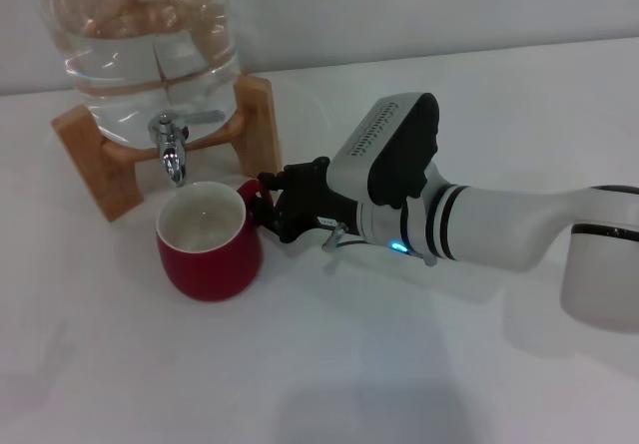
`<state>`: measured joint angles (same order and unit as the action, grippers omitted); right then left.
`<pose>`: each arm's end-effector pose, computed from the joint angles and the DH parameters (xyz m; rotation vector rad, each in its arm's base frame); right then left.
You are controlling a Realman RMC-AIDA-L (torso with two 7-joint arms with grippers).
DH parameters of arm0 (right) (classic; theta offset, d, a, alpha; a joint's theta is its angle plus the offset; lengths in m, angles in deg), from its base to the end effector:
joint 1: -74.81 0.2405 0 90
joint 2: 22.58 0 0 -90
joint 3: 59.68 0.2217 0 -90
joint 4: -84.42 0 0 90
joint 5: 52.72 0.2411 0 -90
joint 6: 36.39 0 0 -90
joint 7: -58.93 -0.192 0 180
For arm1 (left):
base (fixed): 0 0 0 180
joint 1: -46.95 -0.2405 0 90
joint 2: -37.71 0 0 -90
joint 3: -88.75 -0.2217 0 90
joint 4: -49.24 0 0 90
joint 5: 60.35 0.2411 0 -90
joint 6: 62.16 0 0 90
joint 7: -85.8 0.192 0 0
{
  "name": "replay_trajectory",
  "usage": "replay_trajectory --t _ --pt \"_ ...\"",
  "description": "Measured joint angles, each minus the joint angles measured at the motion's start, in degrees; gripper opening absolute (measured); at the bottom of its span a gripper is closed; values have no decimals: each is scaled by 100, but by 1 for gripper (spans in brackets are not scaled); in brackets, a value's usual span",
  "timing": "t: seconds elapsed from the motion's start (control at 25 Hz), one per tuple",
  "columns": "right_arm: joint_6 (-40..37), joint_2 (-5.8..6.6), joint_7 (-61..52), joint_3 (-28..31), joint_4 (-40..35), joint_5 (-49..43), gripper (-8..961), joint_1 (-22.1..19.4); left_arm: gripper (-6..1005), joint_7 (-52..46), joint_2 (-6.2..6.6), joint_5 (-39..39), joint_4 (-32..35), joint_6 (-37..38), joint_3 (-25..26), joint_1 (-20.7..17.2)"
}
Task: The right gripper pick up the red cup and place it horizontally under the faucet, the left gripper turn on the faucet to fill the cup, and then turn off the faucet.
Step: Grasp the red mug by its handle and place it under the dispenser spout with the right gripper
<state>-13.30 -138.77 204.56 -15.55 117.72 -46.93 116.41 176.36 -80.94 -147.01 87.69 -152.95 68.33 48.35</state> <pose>0.1494 0.4118 -0.1766 -2.4416 0.4535 0.4638 -0.3895 0.2379 0.0974 -1.7251 -1.1971 -1.0438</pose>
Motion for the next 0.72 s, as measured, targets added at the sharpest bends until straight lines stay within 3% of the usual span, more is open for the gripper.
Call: replay_trajectory --t 0.72 --pt "0 59 -7 -27 29 1 336 -19 876 -7 0 0 7 8 22 -21"
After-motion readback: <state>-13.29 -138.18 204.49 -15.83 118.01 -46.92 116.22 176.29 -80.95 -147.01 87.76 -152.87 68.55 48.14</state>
